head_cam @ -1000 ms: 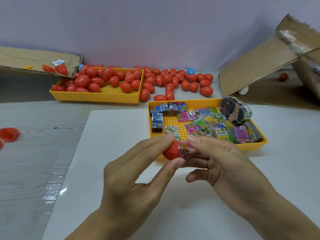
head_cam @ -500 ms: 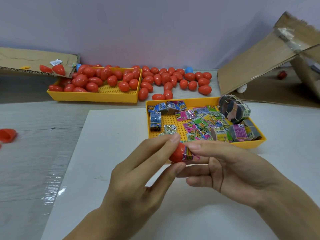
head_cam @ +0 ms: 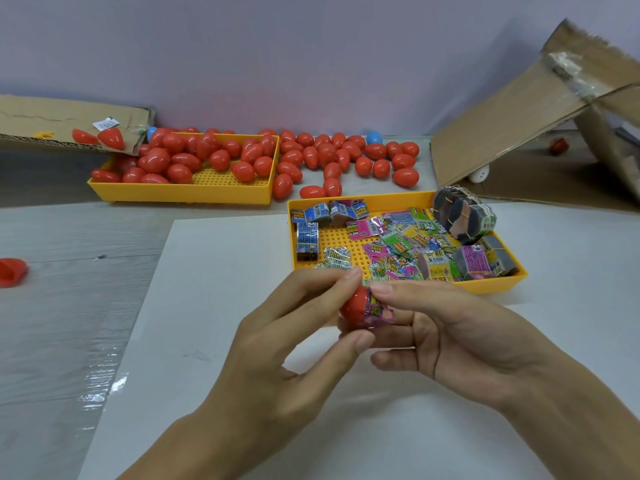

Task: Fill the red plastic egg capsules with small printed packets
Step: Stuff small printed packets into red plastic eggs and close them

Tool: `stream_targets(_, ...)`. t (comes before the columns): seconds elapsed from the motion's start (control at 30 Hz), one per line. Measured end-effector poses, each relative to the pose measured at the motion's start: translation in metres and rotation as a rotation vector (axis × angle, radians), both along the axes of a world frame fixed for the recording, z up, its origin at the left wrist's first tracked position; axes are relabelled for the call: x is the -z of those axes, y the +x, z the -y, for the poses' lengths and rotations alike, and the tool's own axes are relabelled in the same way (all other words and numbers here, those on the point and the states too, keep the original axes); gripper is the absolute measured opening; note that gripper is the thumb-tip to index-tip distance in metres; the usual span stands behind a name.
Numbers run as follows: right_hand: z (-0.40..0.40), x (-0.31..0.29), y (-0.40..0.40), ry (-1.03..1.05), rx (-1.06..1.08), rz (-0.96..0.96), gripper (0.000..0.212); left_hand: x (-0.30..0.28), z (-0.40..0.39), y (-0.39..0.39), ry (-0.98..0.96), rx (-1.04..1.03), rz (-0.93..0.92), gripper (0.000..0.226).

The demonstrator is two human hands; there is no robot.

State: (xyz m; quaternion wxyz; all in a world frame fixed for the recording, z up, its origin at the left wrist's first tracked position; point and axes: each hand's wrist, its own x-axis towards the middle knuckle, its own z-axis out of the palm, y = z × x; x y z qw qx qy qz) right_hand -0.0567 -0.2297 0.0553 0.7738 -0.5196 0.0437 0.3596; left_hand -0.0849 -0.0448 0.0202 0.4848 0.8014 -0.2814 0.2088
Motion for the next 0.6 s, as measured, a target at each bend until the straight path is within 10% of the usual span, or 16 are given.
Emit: stream_targets(0.6,-0.0017,0.0047,-0.0019,0.060,0.043,-0.006,0.026,-0.0015,-0.0008,0.0014,-0.045,-0.015,-0.078,0.042)
